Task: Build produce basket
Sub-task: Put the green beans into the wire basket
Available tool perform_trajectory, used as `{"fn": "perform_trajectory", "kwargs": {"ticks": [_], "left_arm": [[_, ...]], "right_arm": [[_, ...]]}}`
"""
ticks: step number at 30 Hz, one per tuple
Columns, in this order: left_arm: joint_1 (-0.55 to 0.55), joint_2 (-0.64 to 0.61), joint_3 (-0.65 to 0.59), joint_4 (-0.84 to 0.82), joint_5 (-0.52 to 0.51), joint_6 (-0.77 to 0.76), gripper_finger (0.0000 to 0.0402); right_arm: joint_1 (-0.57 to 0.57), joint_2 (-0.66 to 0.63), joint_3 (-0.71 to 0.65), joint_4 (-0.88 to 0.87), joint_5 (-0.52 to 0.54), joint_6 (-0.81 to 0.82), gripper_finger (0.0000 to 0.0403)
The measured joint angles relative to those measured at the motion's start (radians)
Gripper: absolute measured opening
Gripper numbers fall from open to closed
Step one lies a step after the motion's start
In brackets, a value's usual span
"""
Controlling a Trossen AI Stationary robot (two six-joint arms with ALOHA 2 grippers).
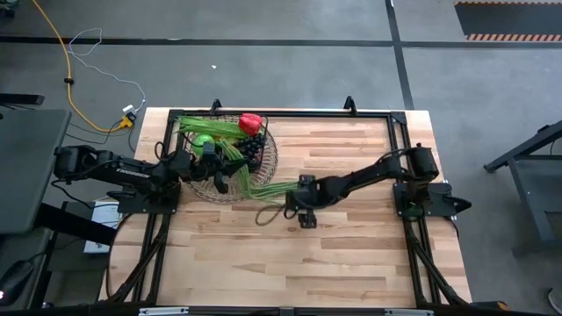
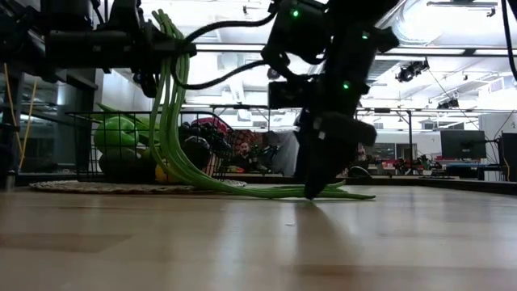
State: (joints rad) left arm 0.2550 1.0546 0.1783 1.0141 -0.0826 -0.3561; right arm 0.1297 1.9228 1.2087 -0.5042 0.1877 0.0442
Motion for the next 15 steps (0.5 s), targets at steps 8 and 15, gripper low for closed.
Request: {"fn": "perform_trajectory", "kwargs": {"ticks": [8,15], "left_arm": [[0.000,0.000,0.000,0.000,0.000,-0.008,0.0014],[0.000,0.000,0.000,0.000,0.000,-0.008,0.0014]], "right_arm": [[0.015,0.016,0.000,0.006,0.151,-0.004,0.0348],[-0.069,0.017,0.000,0.004,0.179,-0.034,0.0348]]}}
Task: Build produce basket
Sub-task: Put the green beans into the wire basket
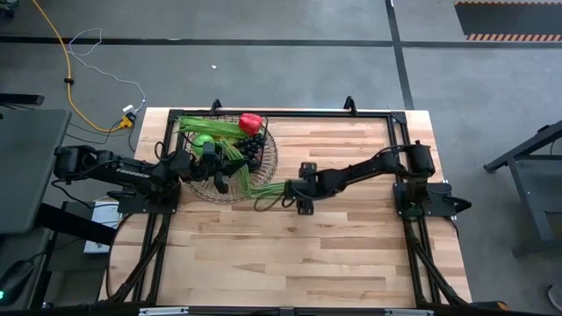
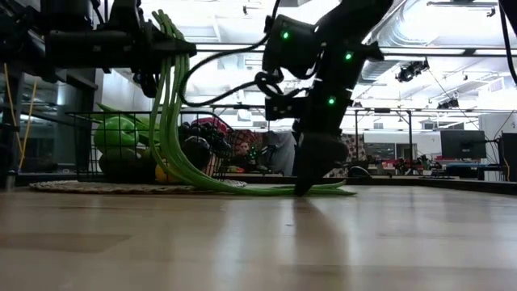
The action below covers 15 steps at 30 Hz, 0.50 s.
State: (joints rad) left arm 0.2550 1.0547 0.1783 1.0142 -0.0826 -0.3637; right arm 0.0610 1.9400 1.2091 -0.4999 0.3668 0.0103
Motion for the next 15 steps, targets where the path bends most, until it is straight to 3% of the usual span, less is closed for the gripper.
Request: {"fn": "perform_trajectory", "kwargs": {"ticks": [3,7,10,15], "left_arm": [[0.000,0.000,0.000,0.000,0.000,0.000,0.0014],[0.000,0.000,0.000,0.000,0.000,0.000,0.0014],[0.000,0.000,0.000,0.000,0.000,0.000,0.0014],[0.000,0.000,0.000,0.000,0.000,0.000,0.0014]], "right_arm": [[-0.042,0.000,0.000,0.007,-0.007,-0.033,0.0348],[-0.094,0.000,0.000,0.023,-0.128,-0.073,0.0348],[-0.121,0.000,0.000,0.027,-0.155,-0.102,0.0348],[-0.162,0.000,0.000,0.027,-0.201,-0.060,0.0348]]}}
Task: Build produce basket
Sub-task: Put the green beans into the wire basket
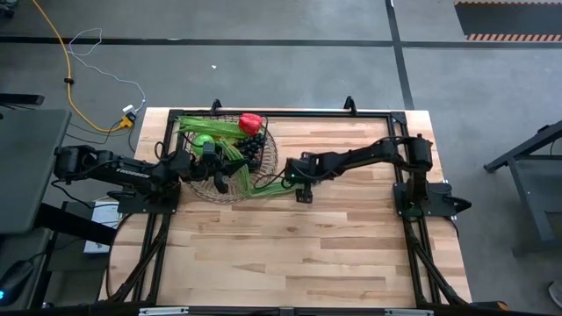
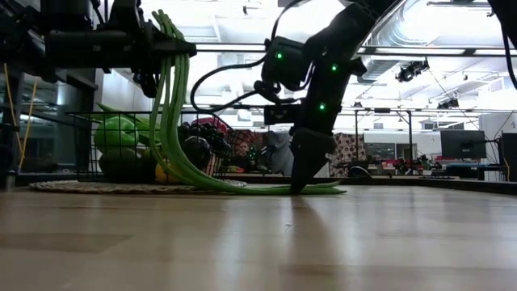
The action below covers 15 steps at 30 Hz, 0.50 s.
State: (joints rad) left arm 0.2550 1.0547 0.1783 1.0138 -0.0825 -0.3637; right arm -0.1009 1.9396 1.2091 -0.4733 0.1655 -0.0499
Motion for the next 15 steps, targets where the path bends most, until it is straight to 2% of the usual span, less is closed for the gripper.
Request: {"fn": "perform_trajectory", "kwargs": {"ticks": [5,15], "left_arm": [[0.000,0.000,0.000,0.000,0.000,0.000,0.0014],[0.000,0.000,0.000,0.000,0.000,0.000,0.0014]], "right_arm": [[-0.011,0.000,0.000,-0.006,-0.025,0.022,0.0348],[-0.028,0.040,0.006,-0.017,-0.086,-0.118,0.0348]]}}
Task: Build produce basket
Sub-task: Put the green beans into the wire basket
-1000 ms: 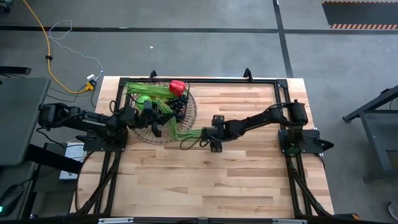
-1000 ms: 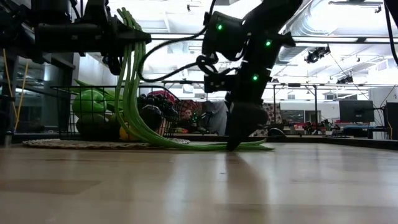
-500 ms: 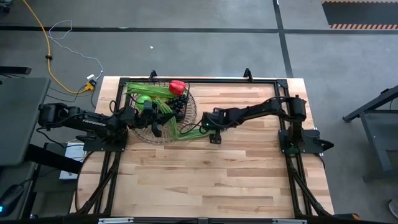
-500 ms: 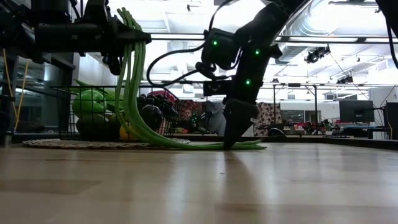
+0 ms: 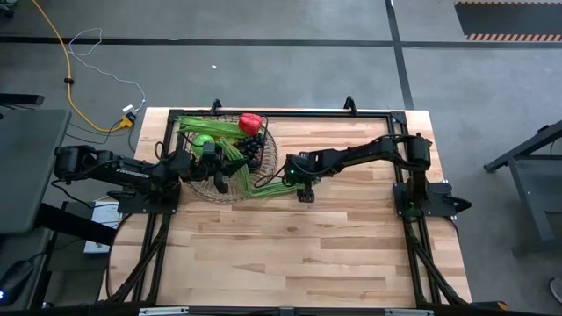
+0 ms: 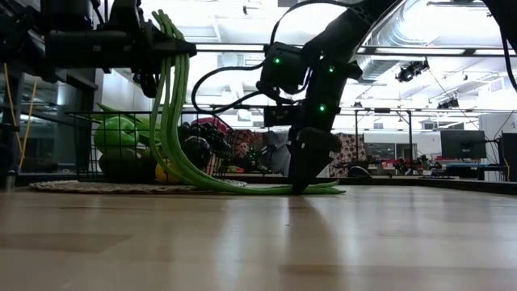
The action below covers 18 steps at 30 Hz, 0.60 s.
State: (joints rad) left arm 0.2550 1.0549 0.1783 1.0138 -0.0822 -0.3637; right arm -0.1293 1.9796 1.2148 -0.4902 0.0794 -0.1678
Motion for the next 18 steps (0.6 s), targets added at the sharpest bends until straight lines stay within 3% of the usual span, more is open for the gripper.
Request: {"fn": "perform_trajectory", "kwargs": {"ticks": [8,18], "left_arm": [[0.000,0.000,0.000,0.000,-0.002,0.005,0.0014],[0.000,0.000,0.000,0.000,-0.004,0.000,0.0014]], "right_arm": [[-0.010,0.019,0.000,-0.006,-0.064,-0.034,0.0326],[-0.006,0.019,-0.002,-0.018,-0.091,-0.039,0.0157]]}}
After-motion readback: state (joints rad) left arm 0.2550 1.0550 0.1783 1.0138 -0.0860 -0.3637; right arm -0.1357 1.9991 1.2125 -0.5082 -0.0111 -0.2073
